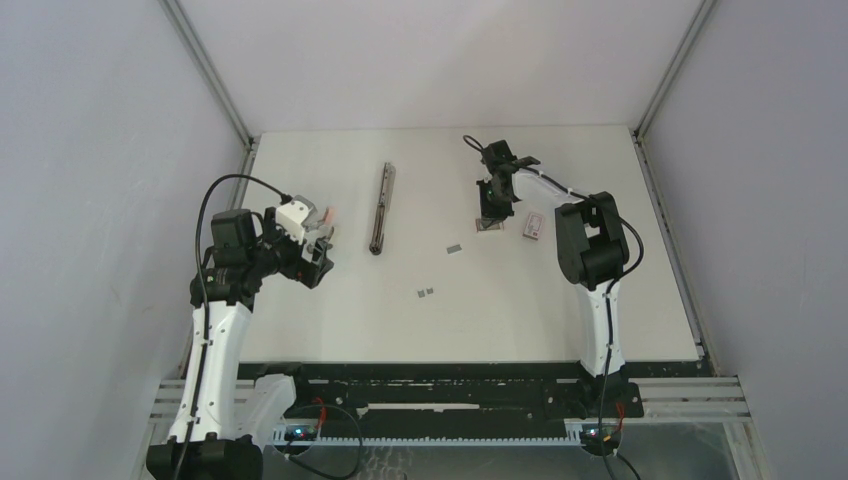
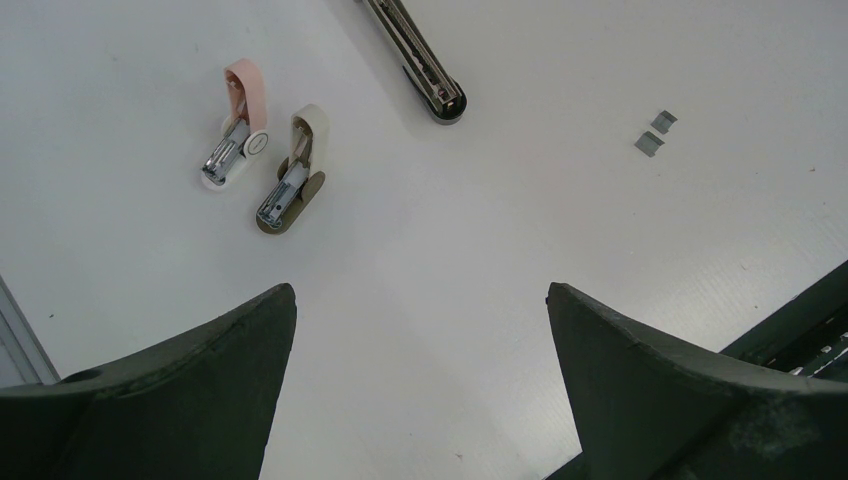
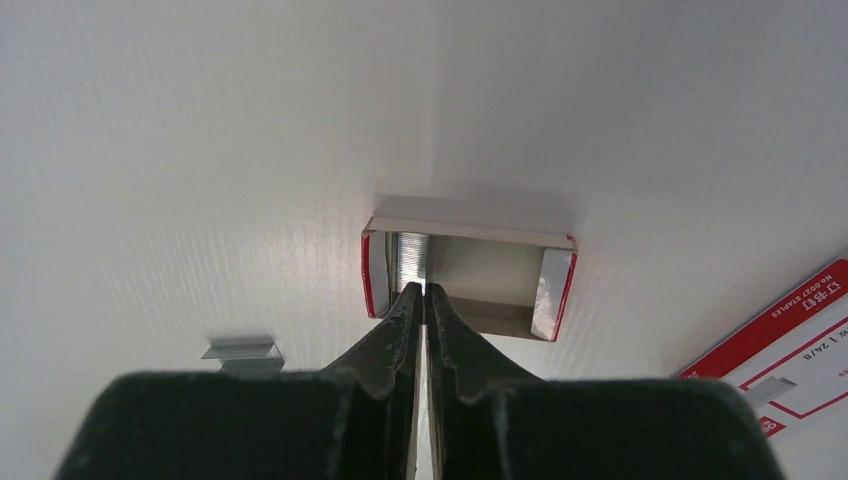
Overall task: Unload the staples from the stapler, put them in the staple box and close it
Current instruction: Place the staple in the staple box.
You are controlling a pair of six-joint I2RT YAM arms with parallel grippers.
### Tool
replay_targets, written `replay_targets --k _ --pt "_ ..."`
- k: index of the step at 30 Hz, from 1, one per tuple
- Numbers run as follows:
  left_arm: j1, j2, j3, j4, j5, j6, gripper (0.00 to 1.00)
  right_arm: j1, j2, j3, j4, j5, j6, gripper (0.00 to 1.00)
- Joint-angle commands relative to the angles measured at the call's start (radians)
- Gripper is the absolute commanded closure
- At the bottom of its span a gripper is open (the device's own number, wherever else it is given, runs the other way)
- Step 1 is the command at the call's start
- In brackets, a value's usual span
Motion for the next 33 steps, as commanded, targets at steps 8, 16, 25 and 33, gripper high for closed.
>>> replay_targets --k 8,16,25,33 --pt "0.006 -0.011 -0.030 0.025 0.020 0.013 0.00 0.009 0.005 0.051 -0.003 -0.010 -0.016 0.92" --pt "0.005 -0.011 -0.030 0.025 0.021 0.013 0.00 0.010 -0.016 0.071 -0.011 -0.008 -0.017 0.89" --pt "0.006 -0.014 -0.029 0.023 0.021 0.013 0.00 0.037 -0.097 0.065 -0.011 0.015 -0.068 0.74" --pt "0.006 -0.015 -0.029 0.023 0.022 0.013 0.00 0.144 -0.155 0.020 -0.010 -0.101 -0.370 0.61"
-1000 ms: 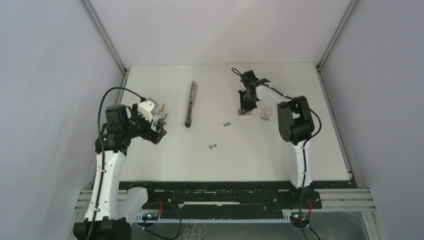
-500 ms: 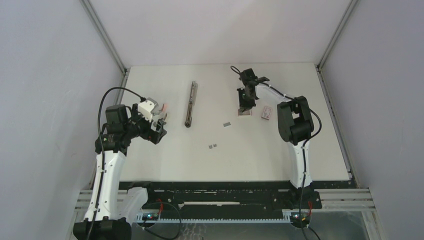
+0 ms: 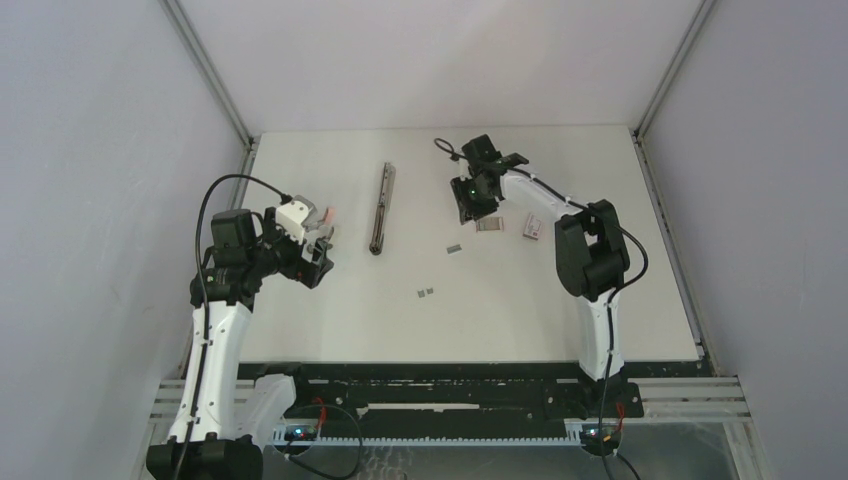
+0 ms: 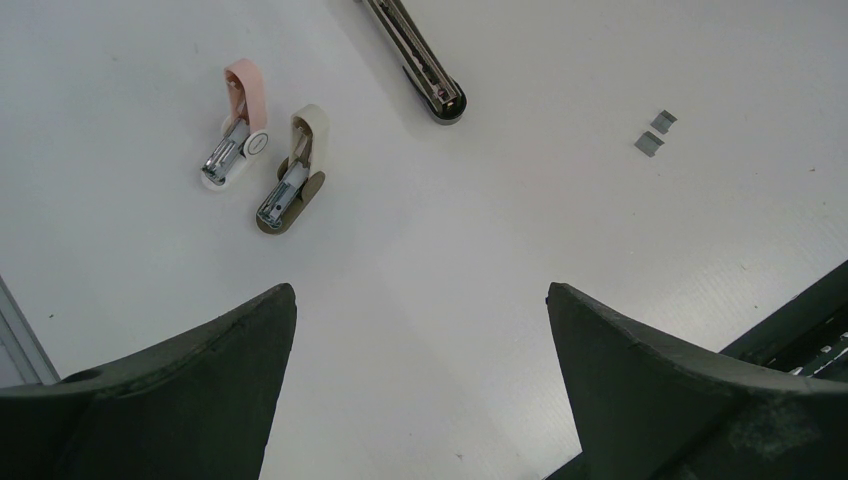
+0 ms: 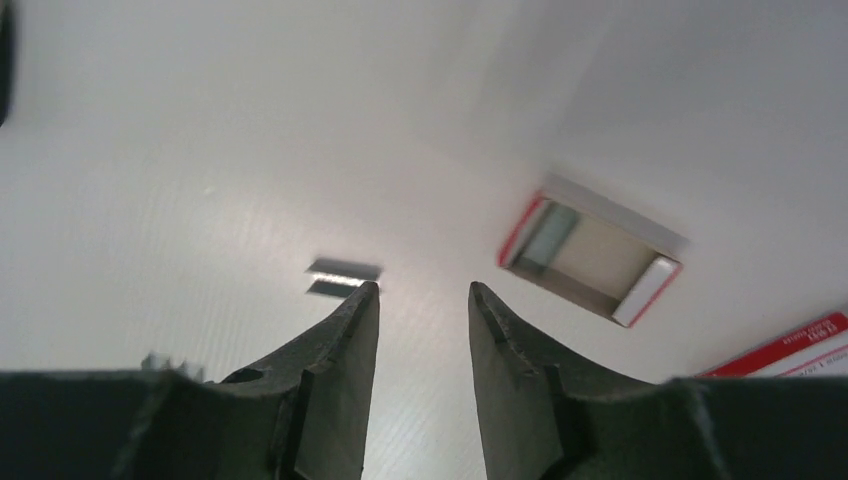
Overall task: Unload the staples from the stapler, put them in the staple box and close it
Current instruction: Place the staple in the staple box, then pick up the staple from the center of the board.
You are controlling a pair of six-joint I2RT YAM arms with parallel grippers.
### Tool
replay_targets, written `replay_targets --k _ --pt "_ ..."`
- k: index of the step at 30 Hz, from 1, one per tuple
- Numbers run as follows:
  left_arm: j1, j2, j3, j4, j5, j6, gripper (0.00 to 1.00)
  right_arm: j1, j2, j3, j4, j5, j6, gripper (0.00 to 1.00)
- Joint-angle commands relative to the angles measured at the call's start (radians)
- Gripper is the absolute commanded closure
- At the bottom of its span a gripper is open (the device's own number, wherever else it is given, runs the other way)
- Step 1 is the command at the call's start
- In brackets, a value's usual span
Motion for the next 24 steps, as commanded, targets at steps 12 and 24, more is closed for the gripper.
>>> replay_targets --k 12,24 --pt "0.005 -0.020 -0.031 0.022 0.029 0.016 0.00 0.049 -0.027 0.027 -0.038 -0.220 -0.477 0.53" --pt "0.006 -0.011 -0.030 0.020 0.027 0.016 0.00 0.039 0.144 0.170 -0.193 -0.426 -0.449 0.46"
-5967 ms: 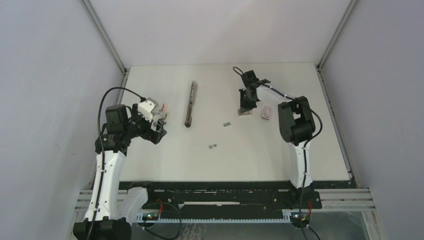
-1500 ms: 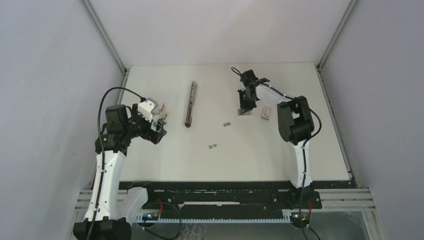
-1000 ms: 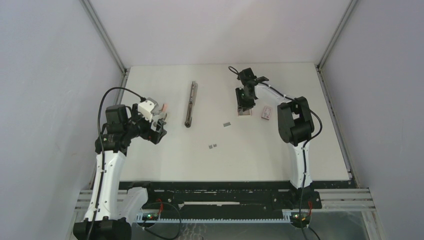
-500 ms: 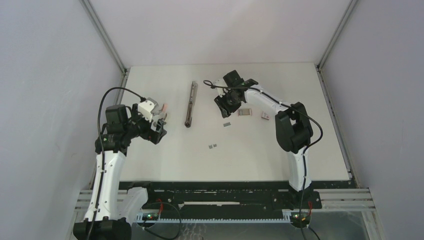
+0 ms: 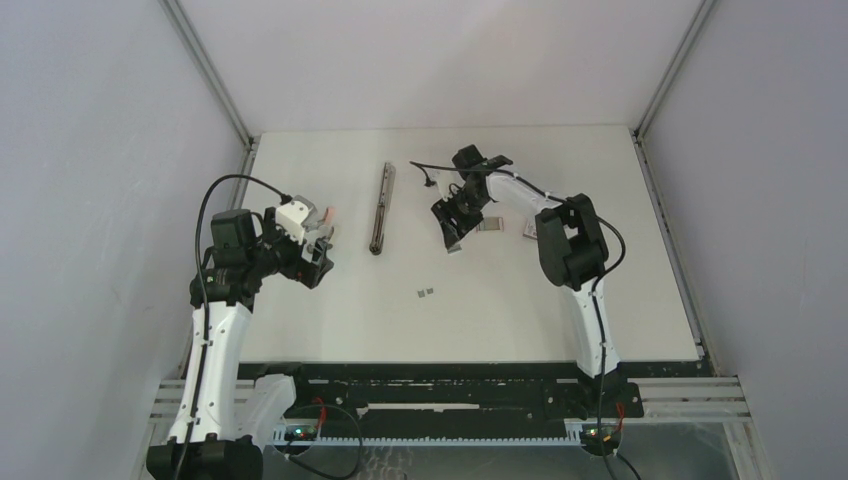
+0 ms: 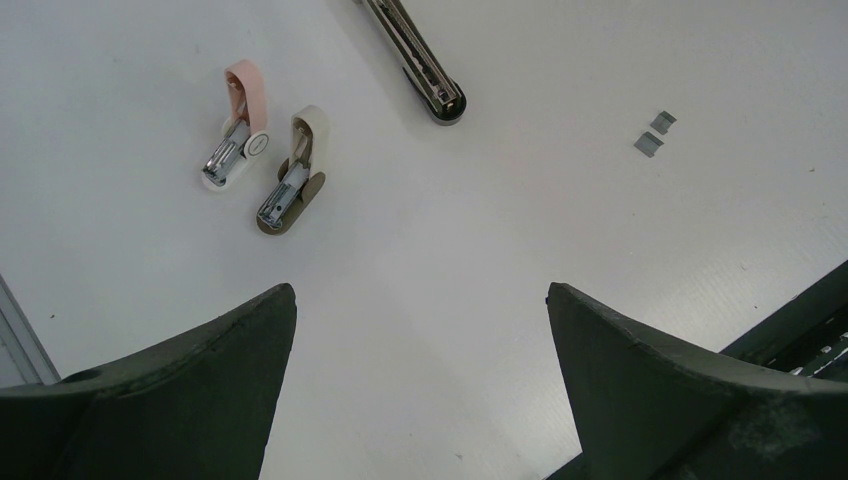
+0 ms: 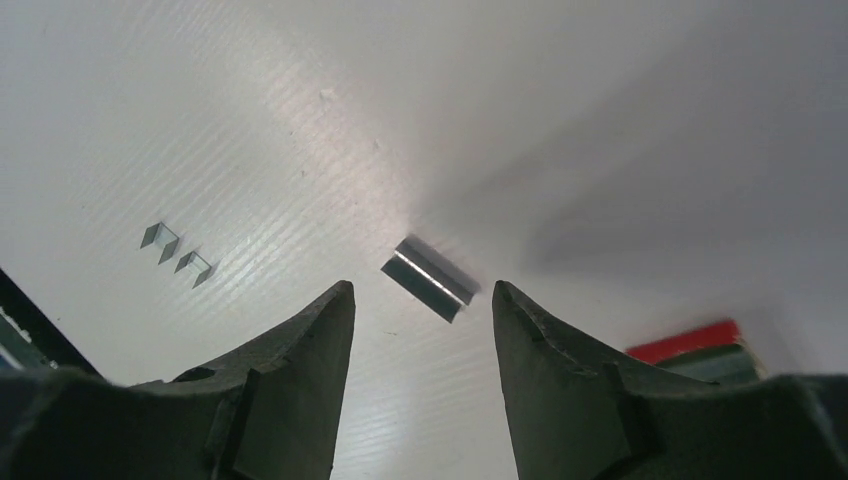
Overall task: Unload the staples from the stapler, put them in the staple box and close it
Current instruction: Pick up the staple from the center of the board.
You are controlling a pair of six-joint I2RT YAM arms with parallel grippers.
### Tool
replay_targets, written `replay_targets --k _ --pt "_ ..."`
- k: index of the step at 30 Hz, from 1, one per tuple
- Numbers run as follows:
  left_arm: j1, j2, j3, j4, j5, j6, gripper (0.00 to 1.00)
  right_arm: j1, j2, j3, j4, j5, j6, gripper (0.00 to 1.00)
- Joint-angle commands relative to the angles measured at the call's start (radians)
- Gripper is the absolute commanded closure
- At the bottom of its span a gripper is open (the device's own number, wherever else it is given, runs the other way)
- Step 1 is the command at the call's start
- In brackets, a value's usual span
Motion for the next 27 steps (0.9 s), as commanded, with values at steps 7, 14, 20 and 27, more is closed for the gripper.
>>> replay_targets --k 7,14,20,27 --pt "0.006 -0.008 -0.030 0.020 0.029 0.018 0.00 -0.001 0.052 0.080 -0.085 -0.091 -0.009 0.46" --pt "0.006 -0.009 -0.029 0.020 0.029 0.018 0.00 -0.015 0.078 0.095 -0.152 -0.131 -0.032 0.46" --pt "0.005 -0.011 -0.029 0.019 0.030 0.017 0.00 -0.016 0.097 0.098 -0.193 -0.138 -0.048 0.45" --pt "0.005 -0.012 -0.029 0.019 0.031 0.018 0.00 -0.016 0.087 0.092 -0.207 -0.136 -0.044 0.45"
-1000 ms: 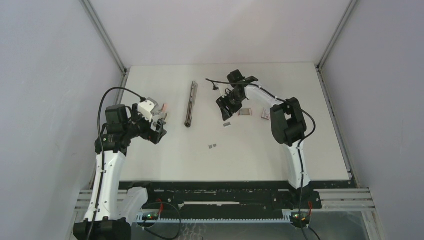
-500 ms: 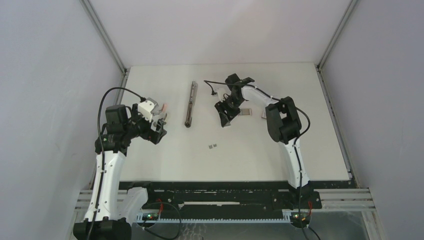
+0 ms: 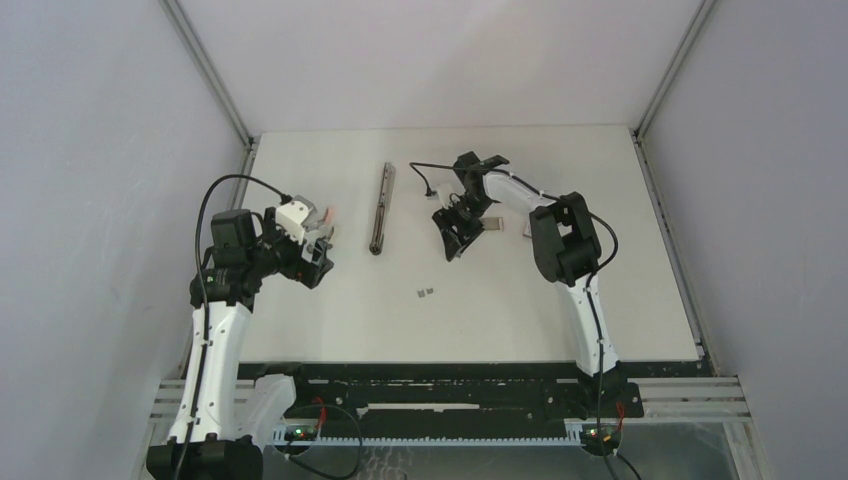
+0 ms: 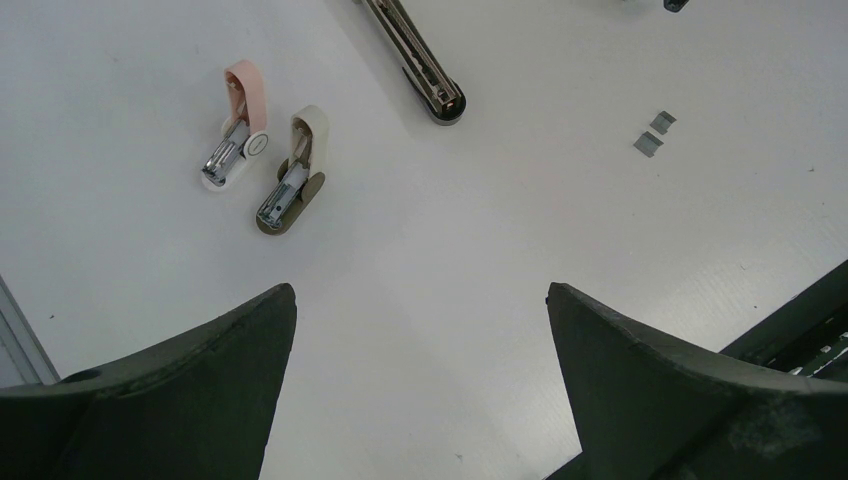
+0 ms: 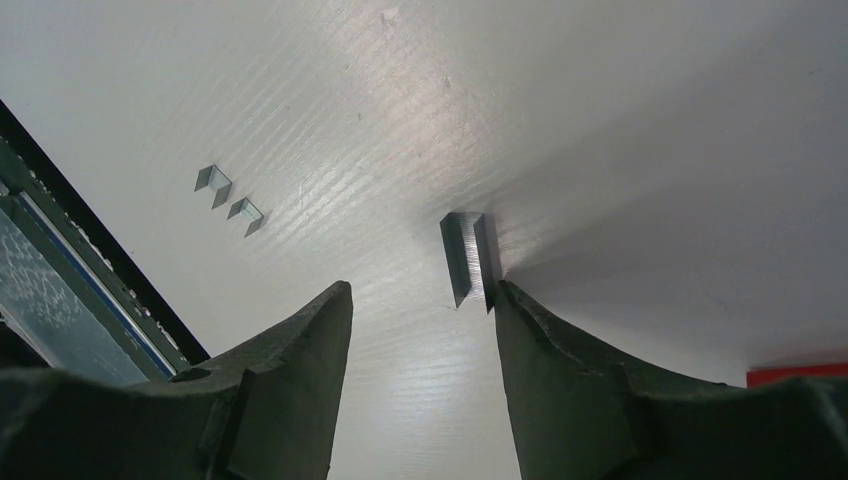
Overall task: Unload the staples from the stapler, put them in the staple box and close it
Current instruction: Pick up the staple from the center of the board.
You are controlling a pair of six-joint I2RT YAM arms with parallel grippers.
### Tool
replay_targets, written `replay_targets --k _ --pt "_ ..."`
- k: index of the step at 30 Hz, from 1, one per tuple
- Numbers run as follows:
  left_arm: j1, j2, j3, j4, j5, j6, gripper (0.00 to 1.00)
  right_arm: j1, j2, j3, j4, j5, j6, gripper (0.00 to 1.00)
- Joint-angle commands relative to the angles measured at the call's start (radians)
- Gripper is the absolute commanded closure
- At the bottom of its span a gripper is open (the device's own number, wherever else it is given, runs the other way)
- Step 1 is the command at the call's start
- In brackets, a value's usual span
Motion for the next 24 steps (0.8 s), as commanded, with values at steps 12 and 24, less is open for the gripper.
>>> replay_targets --k 12,24 --pt "0.006 -0.014 -0.029 0.019 0.029 0.017 0.00 0.009 0.024 0.045 -0.046 -0.091 0.021 0.52" --pt "0.005 -0.013 -0.030 0.019 0.029 0.017 0.00 -0.011 -0.062 -0.018 0.084 0.063 0.162 0.61"
